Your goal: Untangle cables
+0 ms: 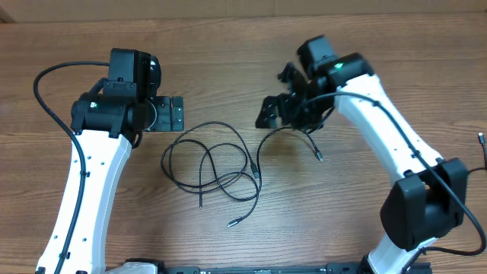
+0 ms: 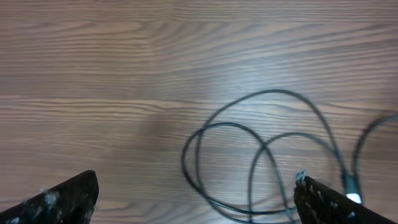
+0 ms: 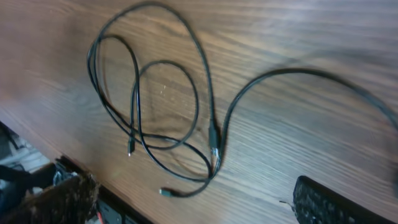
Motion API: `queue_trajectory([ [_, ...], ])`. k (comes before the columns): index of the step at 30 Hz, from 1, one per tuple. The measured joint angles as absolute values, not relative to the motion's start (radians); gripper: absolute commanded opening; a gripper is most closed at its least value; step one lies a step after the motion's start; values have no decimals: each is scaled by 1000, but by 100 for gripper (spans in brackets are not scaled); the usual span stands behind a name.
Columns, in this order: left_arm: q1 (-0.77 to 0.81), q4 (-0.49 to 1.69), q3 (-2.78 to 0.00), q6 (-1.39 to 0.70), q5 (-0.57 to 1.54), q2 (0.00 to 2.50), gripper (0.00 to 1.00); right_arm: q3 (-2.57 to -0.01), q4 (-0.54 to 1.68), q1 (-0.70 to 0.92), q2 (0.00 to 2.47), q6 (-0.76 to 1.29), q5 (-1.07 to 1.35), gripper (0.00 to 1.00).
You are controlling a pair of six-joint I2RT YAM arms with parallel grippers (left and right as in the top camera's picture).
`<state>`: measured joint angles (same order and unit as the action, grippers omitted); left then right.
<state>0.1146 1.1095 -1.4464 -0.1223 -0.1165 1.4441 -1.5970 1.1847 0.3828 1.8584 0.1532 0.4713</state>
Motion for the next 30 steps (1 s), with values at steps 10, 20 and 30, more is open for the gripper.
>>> queue_trajectory([
  [10, 9, 1104, -1446, -100, -147, 1444, 100, -1403, 953, 525, 1859, 253, 502, 96],
  [20, -1, 1073, -1446, -97, -143, 1444, 100, -1346, 824, 694, 1860, 287, 514, 100],
  [30, -1, 1073, -1446, -97, -143, 1444, 100, -1346, 693, 807, 1860, 261, 363, 100],
])
